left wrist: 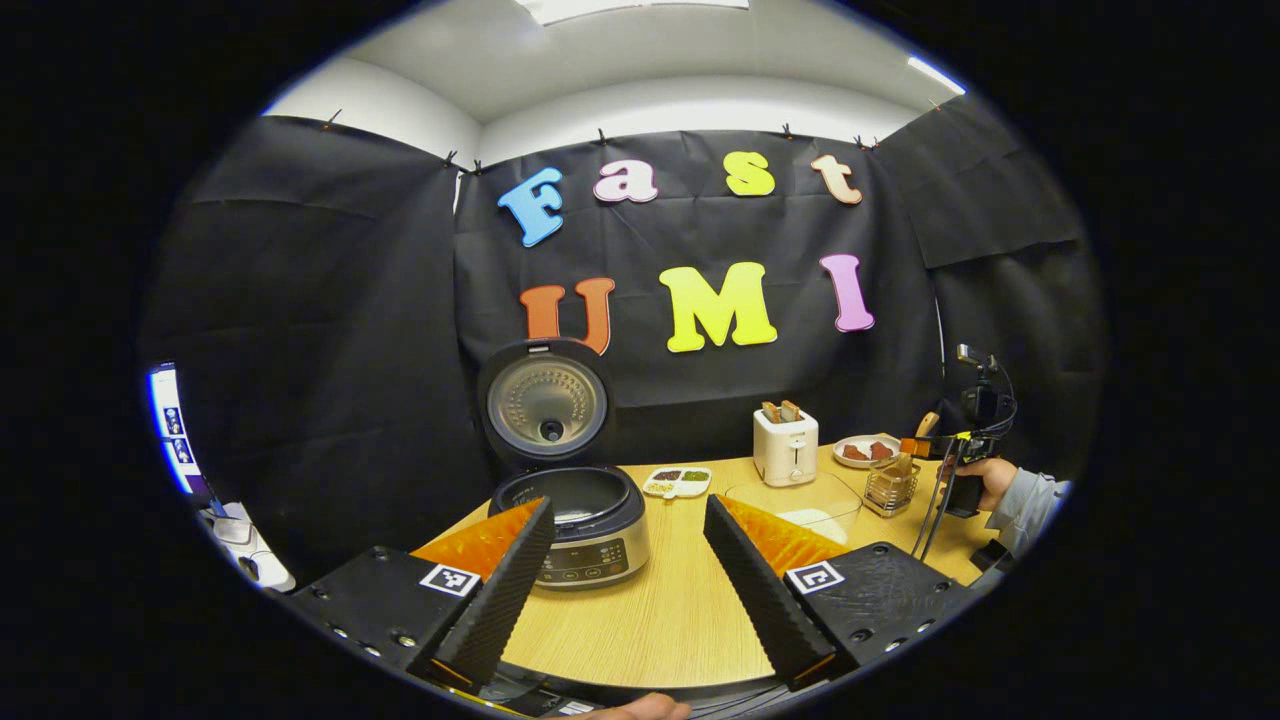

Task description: Close the left gripper, press the button to open the rice cooker; take a wooden spoon from the chopstick holder with the right hand, scoop a spoonful of rice and pour it into the rice cooker, then put the wooden spoon back into the chopstick holder.

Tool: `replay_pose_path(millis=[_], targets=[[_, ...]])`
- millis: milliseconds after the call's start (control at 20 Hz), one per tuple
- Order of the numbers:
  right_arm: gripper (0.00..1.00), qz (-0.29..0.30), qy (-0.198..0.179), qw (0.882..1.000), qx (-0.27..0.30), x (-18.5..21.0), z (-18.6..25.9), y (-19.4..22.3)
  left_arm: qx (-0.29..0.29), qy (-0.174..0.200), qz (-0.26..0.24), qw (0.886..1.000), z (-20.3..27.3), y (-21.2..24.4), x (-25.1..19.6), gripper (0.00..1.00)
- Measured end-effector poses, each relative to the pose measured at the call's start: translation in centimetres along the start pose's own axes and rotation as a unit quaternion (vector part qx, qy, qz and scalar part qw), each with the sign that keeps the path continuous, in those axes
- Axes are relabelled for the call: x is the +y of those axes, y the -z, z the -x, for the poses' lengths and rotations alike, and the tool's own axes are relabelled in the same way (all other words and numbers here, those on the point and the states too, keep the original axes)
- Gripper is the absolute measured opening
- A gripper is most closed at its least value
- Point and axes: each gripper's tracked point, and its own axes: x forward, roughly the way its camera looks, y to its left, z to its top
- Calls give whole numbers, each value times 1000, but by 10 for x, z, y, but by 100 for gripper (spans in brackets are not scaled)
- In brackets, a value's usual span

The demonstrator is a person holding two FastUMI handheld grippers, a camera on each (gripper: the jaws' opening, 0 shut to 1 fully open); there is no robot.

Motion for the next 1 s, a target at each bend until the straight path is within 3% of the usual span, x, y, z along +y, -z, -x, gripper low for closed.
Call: replay_pose_path(millis=[100,150,200,250,350,400,450,700,1000], targets=[[60,20,-38,999,7,13,-7,2,1,9,3,1000,-4,6,-2,95],[43,24,-30,999,25,13,-10,9,10,8,4,1000,-5,14,0,95],[49,23,-35,999,33,14,-14,12,12,4,2,1000,-5,17,4,96],[35,23,-40,998,36,17,-14,11,11,-2,-2,1000,-5,17,7,96],[26,11,-54,998,29,30,-5,3,8,-7,-8,1000,-3,16,11,96],[17,16,-34,999,22,24,-7,0,6,-4,-9,1000,-1,15,10,96],[13,10,-36,999,12,26,-5,-6,2,-2,-8,1000,2,13,8,96],[10,32,-54,998,-22,53,21,-39,-6,19,-1,1000,12,15,2,95],[10,85,-64,993,-51,85,58,-74,9,11,33,999,12,30,16,96]])
